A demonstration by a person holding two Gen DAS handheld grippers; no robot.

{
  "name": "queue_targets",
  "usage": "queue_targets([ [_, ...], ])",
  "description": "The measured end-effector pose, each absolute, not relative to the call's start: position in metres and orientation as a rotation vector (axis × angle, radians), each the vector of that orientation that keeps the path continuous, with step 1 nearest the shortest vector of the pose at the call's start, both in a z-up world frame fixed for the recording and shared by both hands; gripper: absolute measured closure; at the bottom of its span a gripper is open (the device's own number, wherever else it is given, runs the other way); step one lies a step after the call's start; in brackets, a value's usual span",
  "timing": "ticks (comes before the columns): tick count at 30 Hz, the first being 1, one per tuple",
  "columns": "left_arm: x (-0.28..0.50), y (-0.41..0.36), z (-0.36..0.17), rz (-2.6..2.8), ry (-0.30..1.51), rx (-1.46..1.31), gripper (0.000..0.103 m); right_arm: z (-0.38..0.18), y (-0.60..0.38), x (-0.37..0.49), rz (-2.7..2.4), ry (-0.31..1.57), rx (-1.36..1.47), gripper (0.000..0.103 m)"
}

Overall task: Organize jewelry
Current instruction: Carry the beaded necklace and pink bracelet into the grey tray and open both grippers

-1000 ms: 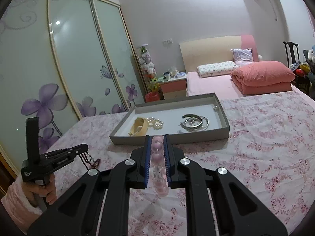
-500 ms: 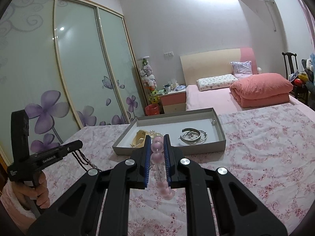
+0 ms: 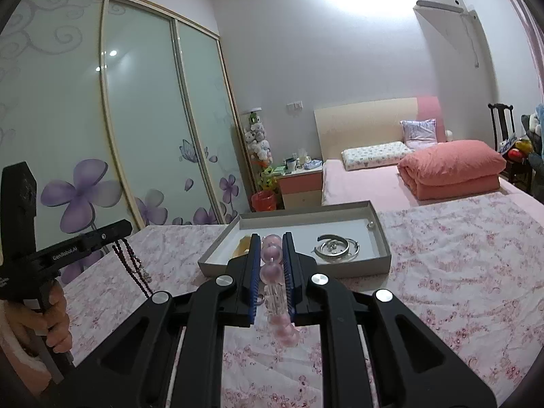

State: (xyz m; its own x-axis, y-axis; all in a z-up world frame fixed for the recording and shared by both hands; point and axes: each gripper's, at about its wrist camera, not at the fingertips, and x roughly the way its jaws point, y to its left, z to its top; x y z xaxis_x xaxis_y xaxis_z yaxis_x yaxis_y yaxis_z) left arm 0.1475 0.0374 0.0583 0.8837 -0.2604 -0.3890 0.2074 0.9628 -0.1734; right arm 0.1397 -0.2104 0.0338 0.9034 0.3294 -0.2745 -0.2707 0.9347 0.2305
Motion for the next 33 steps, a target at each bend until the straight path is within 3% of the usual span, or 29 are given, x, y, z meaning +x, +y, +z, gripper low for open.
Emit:
queue_targets([
  [33,0.140,0.026,0.074,-0.252,0.368,-0.101,0.095,0.051,-0.196,0.134,0.174,0.203,0.018,0.089],
])
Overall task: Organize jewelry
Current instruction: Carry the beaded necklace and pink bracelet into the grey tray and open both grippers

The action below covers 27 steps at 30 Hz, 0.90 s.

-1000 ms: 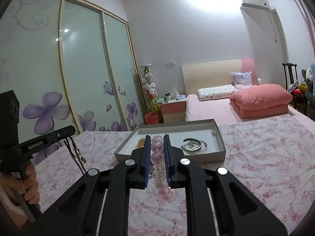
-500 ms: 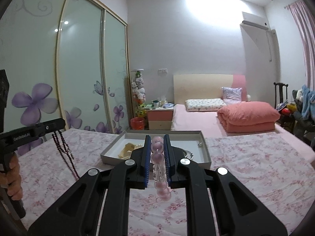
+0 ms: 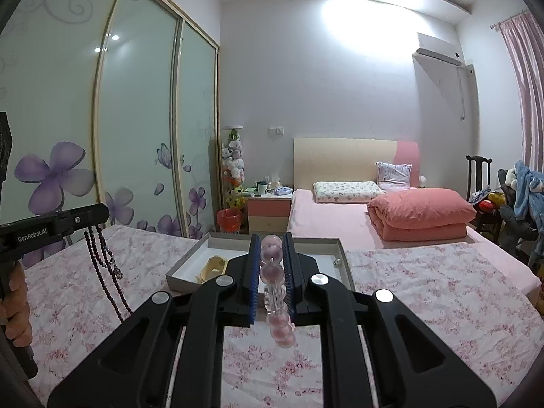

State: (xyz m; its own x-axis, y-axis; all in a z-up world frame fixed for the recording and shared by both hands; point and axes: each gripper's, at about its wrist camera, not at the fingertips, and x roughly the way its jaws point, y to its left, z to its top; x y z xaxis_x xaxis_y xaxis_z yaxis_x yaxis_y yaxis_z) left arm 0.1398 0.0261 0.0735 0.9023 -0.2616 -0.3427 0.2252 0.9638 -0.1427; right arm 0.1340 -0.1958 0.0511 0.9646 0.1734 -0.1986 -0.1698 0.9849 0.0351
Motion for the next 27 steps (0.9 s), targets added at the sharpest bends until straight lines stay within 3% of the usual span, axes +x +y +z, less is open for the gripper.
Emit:
queue_targets([
  [27,0.239,0.004,0.115,-0.211,0.273,-0.087,0.095,0.064,-0.194,0.227,0.154,0.135,0.034,0.089],
])
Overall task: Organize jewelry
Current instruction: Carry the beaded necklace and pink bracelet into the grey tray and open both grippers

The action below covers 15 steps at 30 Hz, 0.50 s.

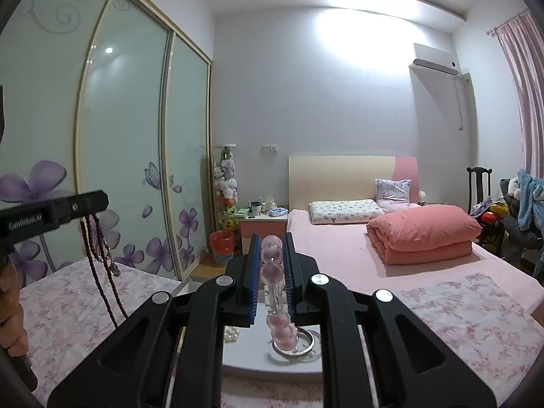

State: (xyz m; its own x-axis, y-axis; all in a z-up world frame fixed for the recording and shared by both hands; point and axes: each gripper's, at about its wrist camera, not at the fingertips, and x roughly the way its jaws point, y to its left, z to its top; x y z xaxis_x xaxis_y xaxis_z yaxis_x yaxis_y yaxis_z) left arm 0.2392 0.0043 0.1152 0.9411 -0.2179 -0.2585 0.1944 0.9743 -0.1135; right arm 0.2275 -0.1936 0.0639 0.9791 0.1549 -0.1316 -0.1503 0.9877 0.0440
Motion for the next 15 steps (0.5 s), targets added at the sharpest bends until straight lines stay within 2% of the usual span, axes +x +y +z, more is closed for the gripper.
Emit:
queue_targets([
  [9,0.301,0.000,0.106,-0.180,0.290,-0.079,0.095,0.045,-0.198,0.282,0.163,0.209,0.082,0.089],
  [15,0.336,0.005,0.073,-0.162,0.361,-0.089,0.095,0.023,-0.190,0.307,0.174,0.282,0.097,0.089],
])
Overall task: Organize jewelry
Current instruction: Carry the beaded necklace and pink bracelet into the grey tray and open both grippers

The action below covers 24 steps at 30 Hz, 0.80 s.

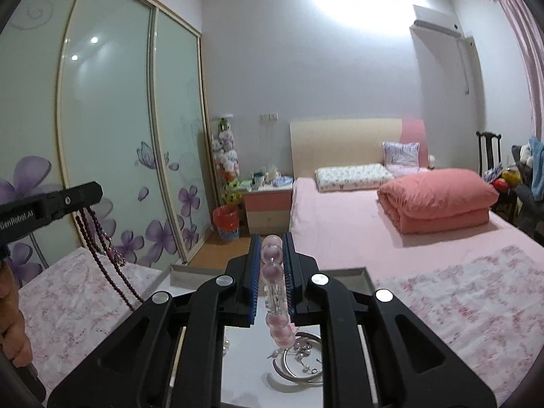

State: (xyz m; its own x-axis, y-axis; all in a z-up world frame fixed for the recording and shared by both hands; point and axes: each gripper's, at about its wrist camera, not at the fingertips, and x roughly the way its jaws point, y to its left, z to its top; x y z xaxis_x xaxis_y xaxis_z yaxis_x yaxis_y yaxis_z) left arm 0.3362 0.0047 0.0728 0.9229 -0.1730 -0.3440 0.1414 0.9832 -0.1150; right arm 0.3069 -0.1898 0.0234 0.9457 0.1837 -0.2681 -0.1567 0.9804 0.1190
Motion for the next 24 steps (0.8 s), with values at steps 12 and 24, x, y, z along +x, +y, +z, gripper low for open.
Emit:
queue_targets([
  [12,0.361,0.002,0.035,-0.183,0.437,-0.087,0.095,-0.005,-0.190,0.342,0.237,0.438,0.165,0.089],
  [24,0.351,0.010,0.032,-0.157,0.451,-0.108,0.089,0.005,-0.202,0.333,0.199,0.410,0.171,0.062],
])
